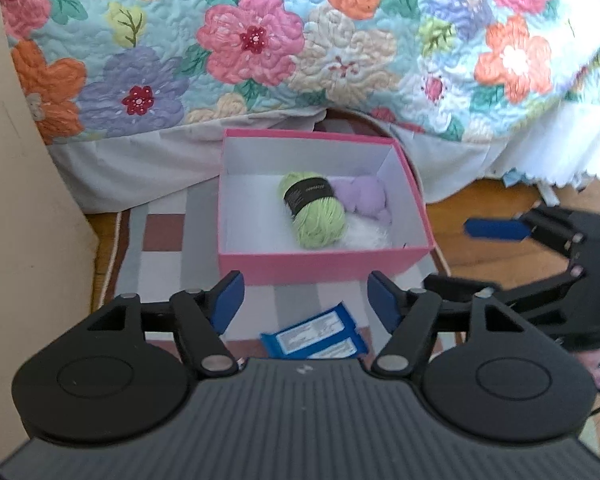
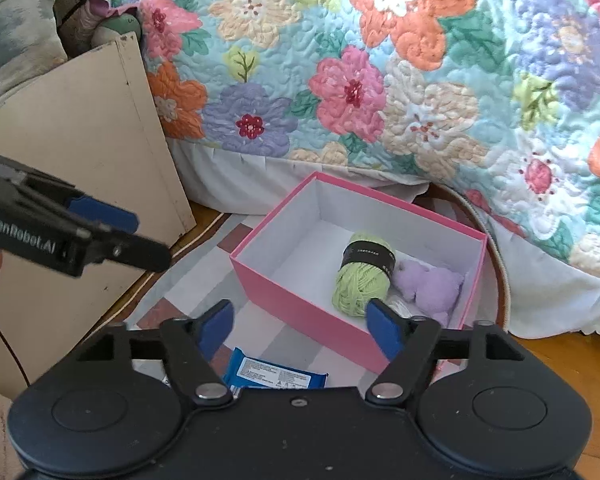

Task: Organize objects
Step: 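Withdraw the left tool from the box toward the orange sponge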

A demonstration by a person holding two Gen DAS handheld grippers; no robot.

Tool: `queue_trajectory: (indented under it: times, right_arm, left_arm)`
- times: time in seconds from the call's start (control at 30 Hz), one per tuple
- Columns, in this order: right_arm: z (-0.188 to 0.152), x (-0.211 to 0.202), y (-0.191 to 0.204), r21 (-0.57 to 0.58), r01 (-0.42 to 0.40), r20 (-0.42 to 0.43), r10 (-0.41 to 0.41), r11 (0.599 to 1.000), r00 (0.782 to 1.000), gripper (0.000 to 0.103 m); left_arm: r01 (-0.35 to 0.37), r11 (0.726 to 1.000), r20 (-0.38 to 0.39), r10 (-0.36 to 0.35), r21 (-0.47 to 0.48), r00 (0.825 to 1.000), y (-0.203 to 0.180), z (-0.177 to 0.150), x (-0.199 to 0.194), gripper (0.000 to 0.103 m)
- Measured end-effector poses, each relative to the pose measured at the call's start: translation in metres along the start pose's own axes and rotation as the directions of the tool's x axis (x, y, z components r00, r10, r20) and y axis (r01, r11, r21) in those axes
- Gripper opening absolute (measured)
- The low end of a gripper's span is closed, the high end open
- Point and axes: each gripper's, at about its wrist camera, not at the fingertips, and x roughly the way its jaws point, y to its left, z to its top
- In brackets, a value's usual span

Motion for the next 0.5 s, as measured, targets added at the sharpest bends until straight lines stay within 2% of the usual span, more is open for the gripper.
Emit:
queue_trajectory:
  times: [0.1,0.27,0.5]
  right_arm:
    - [-0.003,-0.013,0.001,0.001,0.014,0.014,-0.014,1.000,1.000,0.091]
    - [-0.006,-0.028,-0.003,0.016,0.032,0.007,-0.033,0.999,0.999,0.096]
    - [-0.022,-0.038,0.001,0.046,0.039,-0.011,-0.039,0.998,0.999,0.097]
  left_arm:
    - [-0.040,0.999,0.006,0.040,0.037,0.999,-0.004,-0.008,-0.008,0.071]
    - [-0.068,0.997,0.018,0.067,0.039,0.998,-0.002,-0.018,-0.021,0.071]
    - [-0.085,0.995,0.027,0.084,0.048,0.996,0.000,-0.038,-0.032,0.077]
